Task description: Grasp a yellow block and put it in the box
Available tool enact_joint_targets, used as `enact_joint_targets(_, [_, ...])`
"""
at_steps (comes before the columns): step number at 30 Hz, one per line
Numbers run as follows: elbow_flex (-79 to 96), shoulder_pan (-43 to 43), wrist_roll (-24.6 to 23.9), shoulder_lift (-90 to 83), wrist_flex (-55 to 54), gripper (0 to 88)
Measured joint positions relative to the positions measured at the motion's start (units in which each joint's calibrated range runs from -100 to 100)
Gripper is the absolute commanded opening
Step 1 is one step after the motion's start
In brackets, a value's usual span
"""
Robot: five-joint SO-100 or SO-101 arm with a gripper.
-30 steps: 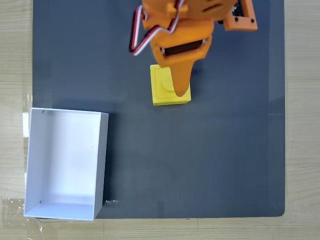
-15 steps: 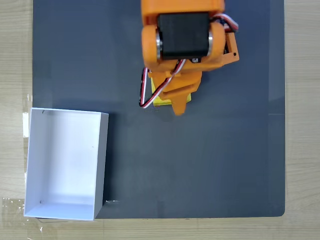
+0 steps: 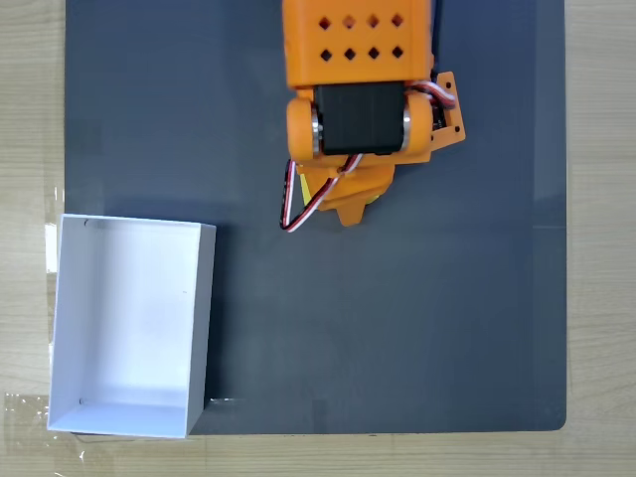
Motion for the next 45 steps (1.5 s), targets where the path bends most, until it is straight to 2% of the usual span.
enact_joint_targets(8, [-2.3, 0.0, 0.3, -0.2, 0.3, 25.2])
enact_joint_targets(17, [-22.0, 0.5, -5.2, -6.2, -4.8, 25.1])
enact_joint_targets(21, [-30.2, 4.4, -5.5, -6.3, -8.7, 25.1])
enact_joint_targets(27, [-31.9, 13.8, -5.4, -5.8, -17.1, 24.6])
enact_joint_targets(32, [-33.0, 19.8, -3.4, -0.7, -21.8, 25.0])
enact_joint_targets(45, [-33.0, 24.5, -3.2, 8.6, -24.0, 25.0])
